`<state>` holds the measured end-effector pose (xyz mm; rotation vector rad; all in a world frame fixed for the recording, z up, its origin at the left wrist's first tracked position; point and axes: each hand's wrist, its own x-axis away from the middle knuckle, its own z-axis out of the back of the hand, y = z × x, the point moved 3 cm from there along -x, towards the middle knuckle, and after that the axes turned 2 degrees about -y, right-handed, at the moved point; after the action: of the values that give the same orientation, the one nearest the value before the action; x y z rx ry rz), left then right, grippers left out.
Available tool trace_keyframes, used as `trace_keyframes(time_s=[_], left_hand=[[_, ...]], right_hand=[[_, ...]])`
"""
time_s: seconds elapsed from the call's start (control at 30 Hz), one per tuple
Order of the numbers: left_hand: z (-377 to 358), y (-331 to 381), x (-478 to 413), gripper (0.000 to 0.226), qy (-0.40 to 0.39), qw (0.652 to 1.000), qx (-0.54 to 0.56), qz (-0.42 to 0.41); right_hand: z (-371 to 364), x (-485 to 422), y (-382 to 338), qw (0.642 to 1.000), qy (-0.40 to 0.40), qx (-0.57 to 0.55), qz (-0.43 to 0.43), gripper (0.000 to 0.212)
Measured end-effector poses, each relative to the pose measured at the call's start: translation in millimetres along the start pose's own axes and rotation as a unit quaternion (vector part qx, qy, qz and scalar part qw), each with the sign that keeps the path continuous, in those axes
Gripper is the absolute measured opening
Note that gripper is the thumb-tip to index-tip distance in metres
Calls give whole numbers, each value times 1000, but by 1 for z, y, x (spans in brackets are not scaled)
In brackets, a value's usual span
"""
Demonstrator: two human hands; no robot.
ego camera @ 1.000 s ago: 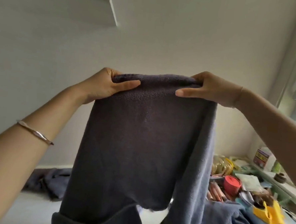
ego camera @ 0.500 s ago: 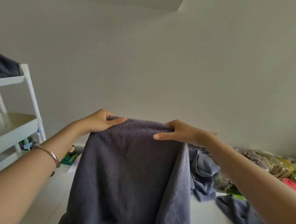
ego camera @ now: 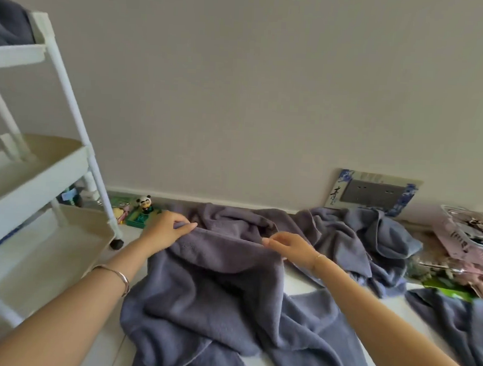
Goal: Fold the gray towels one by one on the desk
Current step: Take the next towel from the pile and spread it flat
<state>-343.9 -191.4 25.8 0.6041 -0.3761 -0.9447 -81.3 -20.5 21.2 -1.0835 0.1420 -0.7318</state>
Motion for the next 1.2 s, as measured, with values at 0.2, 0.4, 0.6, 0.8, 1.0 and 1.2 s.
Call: trace_keyframes(time_s=[0.2, 0.4, 0.6, 0.8, 1.0, 1.2], left_hand=[[-41, -23, -12, 29, 70, 994, -77, 26], [-117, 18, -14, 41, 1, 996, -41, -80], [-185, 89, -7, 42, -132, 977, -38, -162], [-236, 123, -1, 50, -258, 953, -78, -138], [-276, 134, 5, 58, -314, 940, -95, -97], [-300, 136, -5, 49, -277, 940, -188, -72]], right_hand=[[8, 8, 86, 991, 62, -21, -116, 28], [26, 50, 159, 967, 178, 16, -184, 15], [32, 83, 219, 913, 311, -5, -266, 29], [27, 88, 235, 911, 298, -69, -277, 29], [14, 89, 224, 935, 305, -38, -176, 15], [29, 105, 229, 937, 326, 15, -128, 11]])
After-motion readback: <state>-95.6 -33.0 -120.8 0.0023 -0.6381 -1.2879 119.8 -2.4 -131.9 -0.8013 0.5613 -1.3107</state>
